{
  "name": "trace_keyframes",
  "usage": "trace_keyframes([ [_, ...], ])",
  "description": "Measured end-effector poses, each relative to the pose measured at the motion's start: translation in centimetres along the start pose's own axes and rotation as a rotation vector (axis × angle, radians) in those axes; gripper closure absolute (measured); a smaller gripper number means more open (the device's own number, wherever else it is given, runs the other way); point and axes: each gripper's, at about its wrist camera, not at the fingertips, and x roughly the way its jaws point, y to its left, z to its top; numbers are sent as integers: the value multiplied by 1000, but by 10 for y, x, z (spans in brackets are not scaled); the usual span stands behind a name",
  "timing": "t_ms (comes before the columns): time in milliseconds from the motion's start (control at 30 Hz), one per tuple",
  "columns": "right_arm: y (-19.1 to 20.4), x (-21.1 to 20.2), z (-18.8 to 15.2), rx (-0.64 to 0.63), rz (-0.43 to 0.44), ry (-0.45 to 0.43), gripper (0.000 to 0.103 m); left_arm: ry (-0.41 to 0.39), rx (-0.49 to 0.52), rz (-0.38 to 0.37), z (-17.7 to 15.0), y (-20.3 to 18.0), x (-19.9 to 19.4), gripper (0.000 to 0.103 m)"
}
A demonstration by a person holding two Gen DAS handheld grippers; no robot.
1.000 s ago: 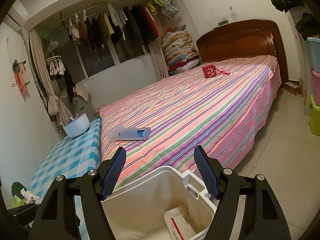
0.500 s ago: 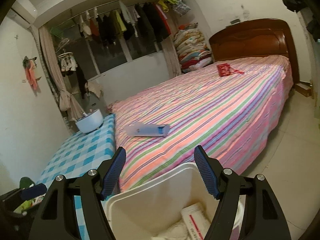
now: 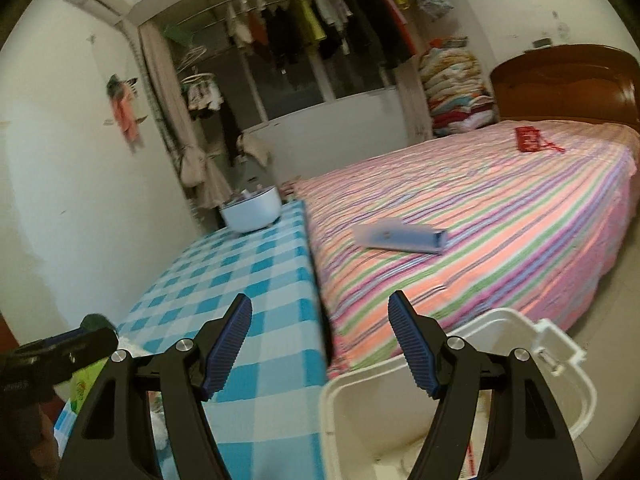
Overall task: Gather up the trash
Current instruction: 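Return both tools to the table and grasp the green snack bag with the left tool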
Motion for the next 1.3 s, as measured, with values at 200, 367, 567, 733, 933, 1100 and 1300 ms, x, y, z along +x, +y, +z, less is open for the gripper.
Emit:
trace_keyframes([
  [200,31,18,-8,-31,57,35,34,18,-76,134,-6,55,1,8],
  [367,47,25,-15,-54,82,53,34,54,-86,238,-13,85,6,8],
  [567,66,36,-21,-74,116,78,34,120,-79,338,-25,112,21,8],
  [733,79,40,-25,-91,135,88,34,219,-80,370,-39,132,48,8],
  [933,87,44,-27,-93,147,88,34,240,-128,298,-49,148,61,32],
  [1100,91,45,-29,-100,157,94,34,209,-136,251,-47,147,55,61],
  [1300,99,45,-33,-120,184,107,34,163,-172,218,-41,149,43,77],
])
